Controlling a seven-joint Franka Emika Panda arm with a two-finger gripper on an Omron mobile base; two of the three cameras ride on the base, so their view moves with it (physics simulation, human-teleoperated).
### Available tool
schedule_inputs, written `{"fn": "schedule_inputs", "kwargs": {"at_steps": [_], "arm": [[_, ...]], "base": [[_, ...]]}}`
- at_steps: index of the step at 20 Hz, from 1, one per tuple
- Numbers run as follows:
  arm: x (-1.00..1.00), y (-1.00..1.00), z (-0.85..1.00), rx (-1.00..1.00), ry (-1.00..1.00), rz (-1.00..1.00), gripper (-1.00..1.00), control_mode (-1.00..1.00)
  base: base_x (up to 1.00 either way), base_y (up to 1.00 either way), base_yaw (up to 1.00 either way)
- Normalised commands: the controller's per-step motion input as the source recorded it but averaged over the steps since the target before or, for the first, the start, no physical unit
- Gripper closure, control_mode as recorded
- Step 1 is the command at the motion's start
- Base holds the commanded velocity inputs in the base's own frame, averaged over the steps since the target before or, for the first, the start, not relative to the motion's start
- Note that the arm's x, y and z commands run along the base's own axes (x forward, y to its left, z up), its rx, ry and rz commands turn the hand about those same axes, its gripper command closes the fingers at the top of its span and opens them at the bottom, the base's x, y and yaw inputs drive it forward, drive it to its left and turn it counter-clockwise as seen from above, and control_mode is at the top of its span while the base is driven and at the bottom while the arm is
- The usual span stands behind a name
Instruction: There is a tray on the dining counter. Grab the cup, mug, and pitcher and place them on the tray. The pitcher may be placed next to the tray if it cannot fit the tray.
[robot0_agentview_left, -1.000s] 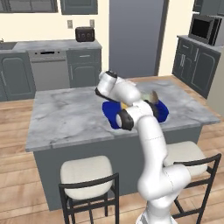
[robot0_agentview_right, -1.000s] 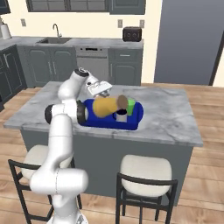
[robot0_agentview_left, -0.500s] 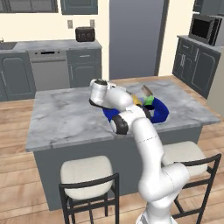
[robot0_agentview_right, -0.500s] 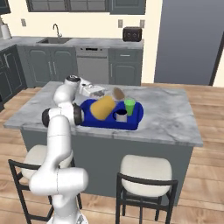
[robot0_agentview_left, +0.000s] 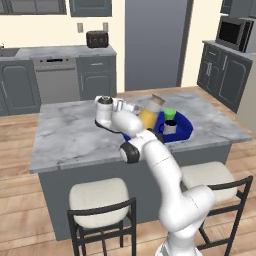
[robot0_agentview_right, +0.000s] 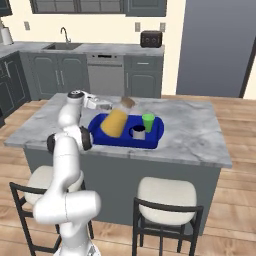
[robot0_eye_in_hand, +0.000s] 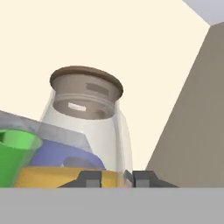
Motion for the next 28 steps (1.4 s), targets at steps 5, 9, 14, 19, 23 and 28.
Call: {"fn": "schedule_inputs", "kwargs": {"at_steps": [5,9,14,19,23,28], "arm": [[0.0,0.52,-0.6,0.0,0.09,0.0,1.0,-1.0],[0.04,0.3,-0.54,0.0,0.09,0.0,1.0,-1.0],[0.07,0.07,-0.49,0.0,0.08,0.0,1.0,-1.0],[0.06,0.09,-0.48,0.0,0.06,0.0,-1.0,-1.0],[0.02,-0.01,-0.31,0.0,0.0,0.02,-1.0,-1.0],[0.0,0.0,-0.13,0.0,-0.04,0.07,-1.0,-1.0]], "base": [[0.0,0.0,0.0],[0.0,0.0,0.0],[0.0,0.0,0.0],[0.0,0.0,0.0],[0.0,0.0,0.0],[0.0,0.0,0.0]]}}
